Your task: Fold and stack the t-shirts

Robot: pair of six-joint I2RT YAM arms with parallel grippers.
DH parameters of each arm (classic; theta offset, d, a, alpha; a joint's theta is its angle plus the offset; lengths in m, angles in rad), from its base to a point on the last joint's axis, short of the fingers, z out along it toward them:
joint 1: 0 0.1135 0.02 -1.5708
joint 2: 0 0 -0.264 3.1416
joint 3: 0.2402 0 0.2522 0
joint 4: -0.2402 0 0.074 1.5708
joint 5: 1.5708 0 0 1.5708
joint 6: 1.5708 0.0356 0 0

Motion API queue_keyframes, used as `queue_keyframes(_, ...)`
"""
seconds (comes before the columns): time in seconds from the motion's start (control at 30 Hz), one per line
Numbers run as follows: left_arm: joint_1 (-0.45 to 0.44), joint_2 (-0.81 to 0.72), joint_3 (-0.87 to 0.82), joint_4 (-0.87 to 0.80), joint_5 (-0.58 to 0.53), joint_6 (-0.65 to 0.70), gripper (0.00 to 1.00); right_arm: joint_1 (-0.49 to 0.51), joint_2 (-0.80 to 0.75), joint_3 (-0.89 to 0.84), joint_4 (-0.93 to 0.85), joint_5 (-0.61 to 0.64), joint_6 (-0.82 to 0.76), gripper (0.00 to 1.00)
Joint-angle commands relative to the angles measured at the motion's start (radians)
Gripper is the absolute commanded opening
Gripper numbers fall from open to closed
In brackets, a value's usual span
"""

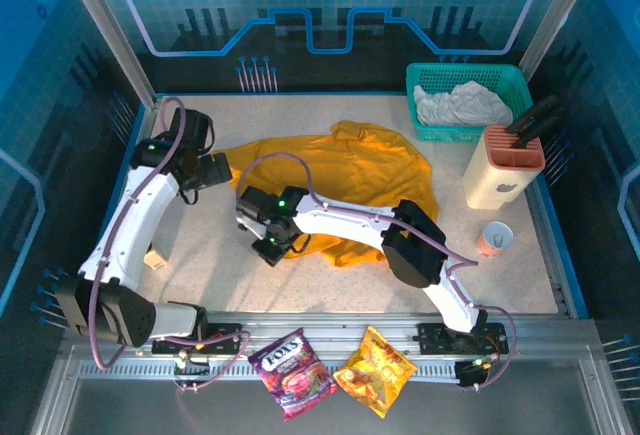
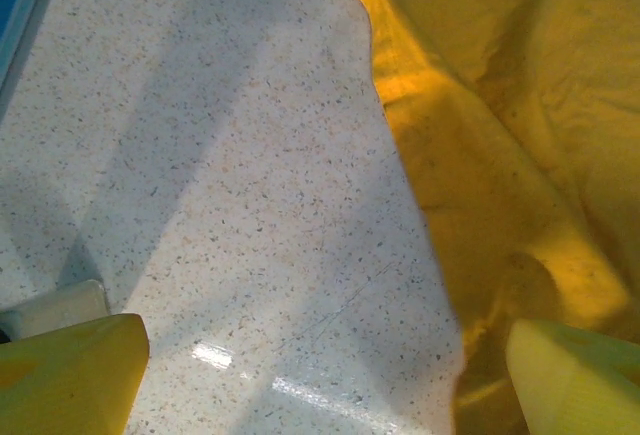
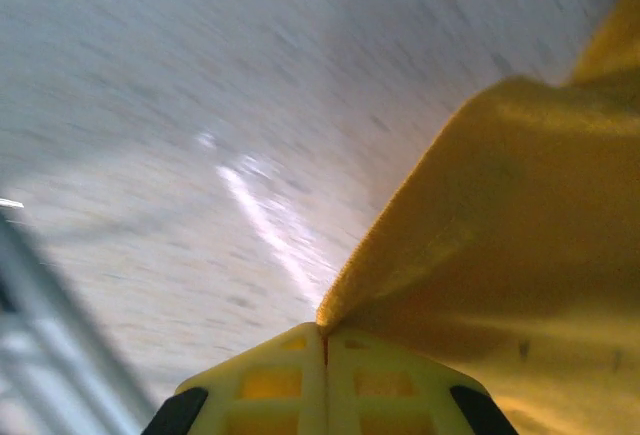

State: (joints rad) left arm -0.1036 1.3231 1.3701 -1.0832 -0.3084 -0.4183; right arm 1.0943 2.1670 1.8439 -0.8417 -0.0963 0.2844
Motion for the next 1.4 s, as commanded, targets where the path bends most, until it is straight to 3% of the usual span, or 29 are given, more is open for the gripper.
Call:
queue_keyframes(0.0,0.026,-0.052,0.049,-0.061,0.003,0.014,0.93,0.007,0.041,0.088,0.094,-0.255,0.075,0.0)
queue_keyframes(0.17,0.048,-0.08,0.066,-0.083,0.001,0.029,0.94,0.007,0.153,0.193,0.199,-0.434,0.212,0.0)
queue_keyframes(0.37,0.059,-0.087,0.052,-0.081,0.005,0.039,0.94,0.007,0.298,0.261,0.294,-0.553,0.331,0.0)
queue_keyframes(0.6,0.067,-0.084,0.028,-0.064,0.014,0.042,0.94,0.006,0.369,0.309,0.348,-0.586,0.399,0.0)
queue_keyframes(0.73,0.067,-0.082,0.021,-0.061,0.015,0.044,0.94,0.003,0.383,0.327,0.368,-0.592,0.413,0.16)
queue_keyframes(0.87,0.067,-0.082,0.01,-0.06,0.017,0.038,0.94,-0.008,0.36,0.326,0.381,-0.586,0.403,0.52)
queue_keyframes(0.93,0.067,-0.081,-0.002,-0.06,0.022,0.035,0.93,-0.024,0.316,0.304,0.363,-0.551,0.372,0.63)
queue_keyframes(1.03,0.065,-0.075,-0.034,-0.055,0.046,0.023,0.81,-0.068,0.204,0.202,0.322,-0.447,0.314,0.7)
queue_keyframes(1.13,0.049,-0.065,-0.085,-0.03,0.089,0.004,0.6,-0.133,0.027,0.001,0.321,-0.33,0.284,0.73)
queue_keyframes(1.27,-0.033,-0.023,-0.17,0.027,0.129,-0.039,0.42,-0.223,-0.251,-0.331,0.322,-0.167,0.268,0.75)
queue_keyframes(1.37,-0.09,0.033,-0.255,0.104,0.191,-0.077,0.33,-0.283,-0.429,-0.516,0.247,-0.009,0.266,0.74)
